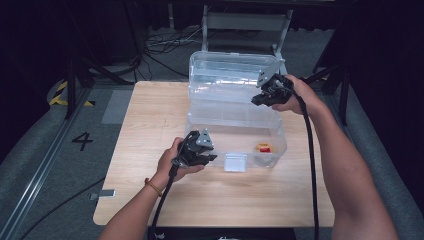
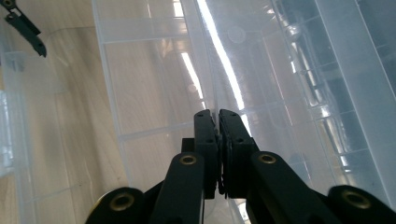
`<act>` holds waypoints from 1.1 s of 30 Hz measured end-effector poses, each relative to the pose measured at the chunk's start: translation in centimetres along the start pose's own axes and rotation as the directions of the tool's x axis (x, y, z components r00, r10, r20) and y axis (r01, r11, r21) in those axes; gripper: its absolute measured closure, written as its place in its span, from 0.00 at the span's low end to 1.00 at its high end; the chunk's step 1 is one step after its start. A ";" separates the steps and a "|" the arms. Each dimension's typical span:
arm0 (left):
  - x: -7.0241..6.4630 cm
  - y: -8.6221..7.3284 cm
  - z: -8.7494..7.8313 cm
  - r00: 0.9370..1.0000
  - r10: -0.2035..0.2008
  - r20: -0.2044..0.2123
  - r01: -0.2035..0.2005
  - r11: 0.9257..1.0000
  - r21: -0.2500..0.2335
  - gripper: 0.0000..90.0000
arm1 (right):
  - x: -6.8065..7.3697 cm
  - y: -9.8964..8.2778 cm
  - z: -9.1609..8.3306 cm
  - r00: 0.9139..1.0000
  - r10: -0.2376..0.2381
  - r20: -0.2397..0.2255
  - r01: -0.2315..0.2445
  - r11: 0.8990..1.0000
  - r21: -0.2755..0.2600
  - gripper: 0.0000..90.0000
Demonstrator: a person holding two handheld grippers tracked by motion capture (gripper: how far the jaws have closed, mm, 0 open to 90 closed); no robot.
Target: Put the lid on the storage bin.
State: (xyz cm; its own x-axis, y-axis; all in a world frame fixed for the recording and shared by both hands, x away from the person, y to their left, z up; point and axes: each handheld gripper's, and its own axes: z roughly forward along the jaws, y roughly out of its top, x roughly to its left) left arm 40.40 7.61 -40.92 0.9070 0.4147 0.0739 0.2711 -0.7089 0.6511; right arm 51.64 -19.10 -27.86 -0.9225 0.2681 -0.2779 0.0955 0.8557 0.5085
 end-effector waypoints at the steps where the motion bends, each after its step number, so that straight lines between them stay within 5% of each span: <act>1: 0.0 0.0 0.0 1.000 0.002 -0.003 -0.002 1.000 0.000 0.76 | 0.4 -0.1 -0.2 1.000 -0.004 0.001 0.004 1.000 -0.002 0.97; 33: -0.6 -0.3 -0.1 0.999 0.004 -0.040 -0.006 0.999 -0.037 0.72 | 4.5 -2.6 -1.2 1.000 -0.011 0.002 0.011 0.993 -0.121 0.96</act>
State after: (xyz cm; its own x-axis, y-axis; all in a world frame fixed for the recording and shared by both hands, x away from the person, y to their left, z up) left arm 39.78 7.63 -41.11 0.8944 0.4343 0.1071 0.2536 -0.6896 0.6783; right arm 46.84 -20.69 -29.47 -0.9228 0.2594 -0.2848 0.0392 0.7988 0.6004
